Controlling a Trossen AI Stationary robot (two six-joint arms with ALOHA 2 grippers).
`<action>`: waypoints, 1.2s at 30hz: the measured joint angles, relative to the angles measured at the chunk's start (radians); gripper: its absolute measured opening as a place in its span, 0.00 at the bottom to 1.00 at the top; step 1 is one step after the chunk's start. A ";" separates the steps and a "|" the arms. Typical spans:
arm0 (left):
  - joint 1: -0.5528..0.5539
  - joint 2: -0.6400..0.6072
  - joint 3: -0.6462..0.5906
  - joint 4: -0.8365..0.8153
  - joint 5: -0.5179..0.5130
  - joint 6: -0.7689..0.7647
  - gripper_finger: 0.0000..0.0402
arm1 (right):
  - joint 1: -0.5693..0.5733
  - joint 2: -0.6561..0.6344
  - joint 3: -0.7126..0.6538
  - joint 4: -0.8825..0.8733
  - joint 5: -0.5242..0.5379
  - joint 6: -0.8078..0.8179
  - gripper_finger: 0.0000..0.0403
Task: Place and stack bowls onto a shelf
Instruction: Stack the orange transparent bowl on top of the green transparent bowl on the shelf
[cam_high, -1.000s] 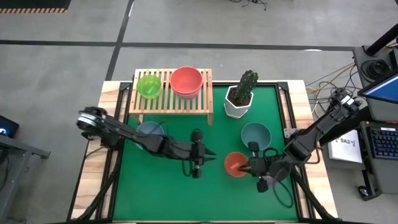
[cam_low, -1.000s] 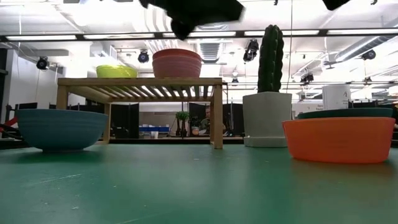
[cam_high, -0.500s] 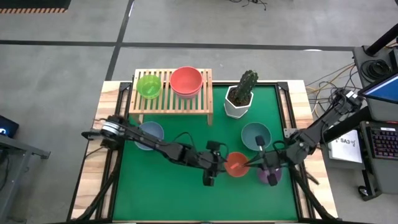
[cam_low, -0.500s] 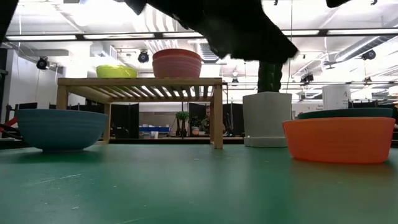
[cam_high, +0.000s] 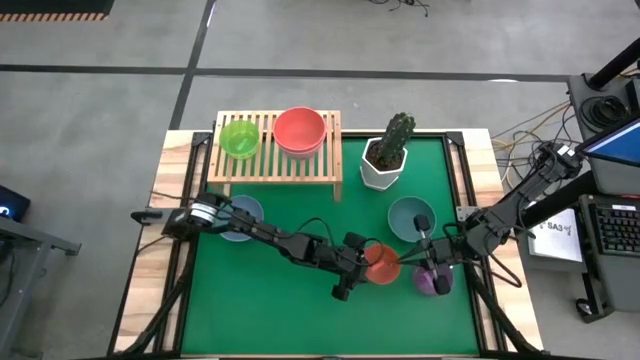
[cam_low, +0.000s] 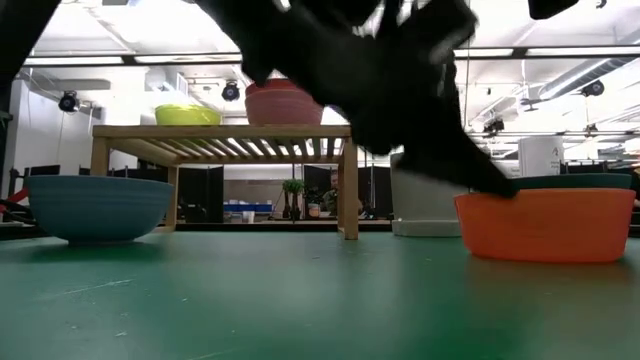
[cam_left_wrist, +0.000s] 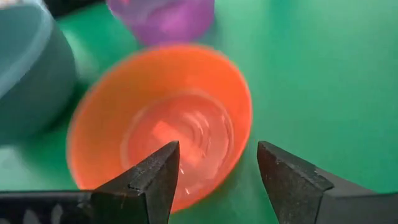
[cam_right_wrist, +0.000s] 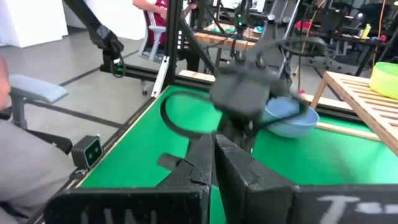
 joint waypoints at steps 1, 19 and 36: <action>0.001 0.005 0.000 -0.010 0.008 -0.001 0.49 | 0.000 0.000 0.000 0.000 0.000 0.000 0.02; 0.004 0.007 -0.006 -0.073 0.007 -0.007 0.02 | 0.000 0.001 0.000 0.000 0.008 0.010 0.02; -0.024 -0.291 -0.003 -0.489 0.010 -0.032 0.00 | 0.000 0.005 -0.011 0.042 0.008 -0.012 0.02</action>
